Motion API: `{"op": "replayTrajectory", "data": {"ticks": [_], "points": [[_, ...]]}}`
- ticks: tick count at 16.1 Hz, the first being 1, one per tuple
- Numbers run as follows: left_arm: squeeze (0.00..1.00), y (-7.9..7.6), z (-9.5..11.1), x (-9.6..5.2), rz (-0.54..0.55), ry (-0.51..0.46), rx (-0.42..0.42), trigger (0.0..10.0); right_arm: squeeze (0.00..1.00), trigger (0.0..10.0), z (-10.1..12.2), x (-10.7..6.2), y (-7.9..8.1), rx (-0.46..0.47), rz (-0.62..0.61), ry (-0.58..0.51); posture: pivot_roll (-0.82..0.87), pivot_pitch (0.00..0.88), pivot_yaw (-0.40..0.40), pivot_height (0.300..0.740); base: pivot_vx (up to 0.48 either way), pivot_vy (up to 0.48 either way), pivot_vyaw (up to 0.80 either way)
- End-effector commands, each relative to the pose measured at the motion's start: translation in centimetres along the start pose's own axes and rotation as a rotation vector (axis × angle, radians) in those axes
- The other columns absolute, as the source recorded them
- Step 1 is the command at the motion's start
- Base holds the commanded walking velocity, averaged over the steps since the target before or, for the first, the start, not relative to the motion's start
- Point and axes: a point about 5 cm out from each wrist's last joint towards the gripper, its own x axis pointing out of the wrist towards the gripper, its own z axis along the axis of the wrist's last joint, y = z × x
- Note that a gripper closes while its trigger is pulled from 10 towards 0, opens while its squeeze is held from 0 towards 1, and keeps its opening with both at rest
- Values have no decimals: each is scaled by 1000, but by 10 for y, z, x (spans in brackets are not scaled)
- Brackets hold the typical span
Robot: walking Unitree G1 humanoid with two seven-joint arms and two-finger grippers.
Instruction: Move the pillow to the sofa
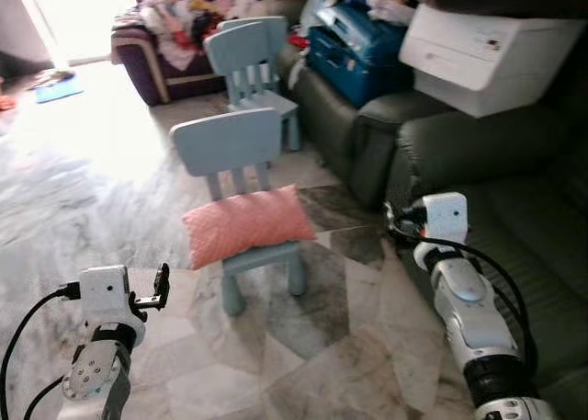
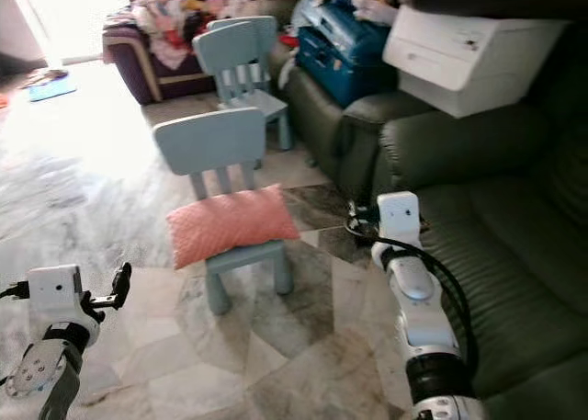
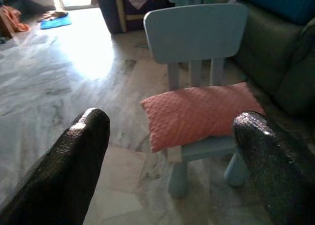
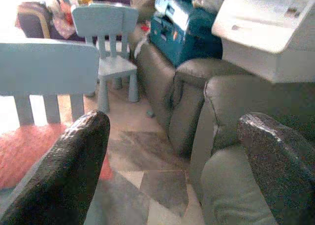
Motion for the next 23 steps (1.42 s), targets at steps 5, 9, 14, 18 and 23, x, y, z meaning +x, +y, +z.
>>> {"op": "replayTrajectory", "data": {"ticks": [5, 9, 14, 18, 23], "points": [[0, 11, 2, 8, -78, 12, 36, 10000, 0, 10000, 14, 4, -9, 19, -84, -33, -187, 0, 64, 740, 0, 0, -765], [0, 16, 9, 19, -99, 6, 90, 10000, 0, 10000, -1, -13, -23, 36, -146, 25, -205, 0, 88, 740, 0, 0, -763], [0, 4, 4, 20, -150, 16, 98, 10000, 0, 10000, -45, -79, -27, 3, -98, 200, -245, 0, 102, 740, 0, 0, 0], [0, 1, -28, -20, -136, 97, 41, 10000, 0, 10000, -47, -80, -18, -1, -50, 201, -219, 0, 92, 740, 0, 0, 0], [0, -4, -37, -45, -87, 111, -2, 10000, 0, 10000, -34, -47, -11, 12, -18, 152, -152, 0, 51, 740, 0, 0, 0]]}}
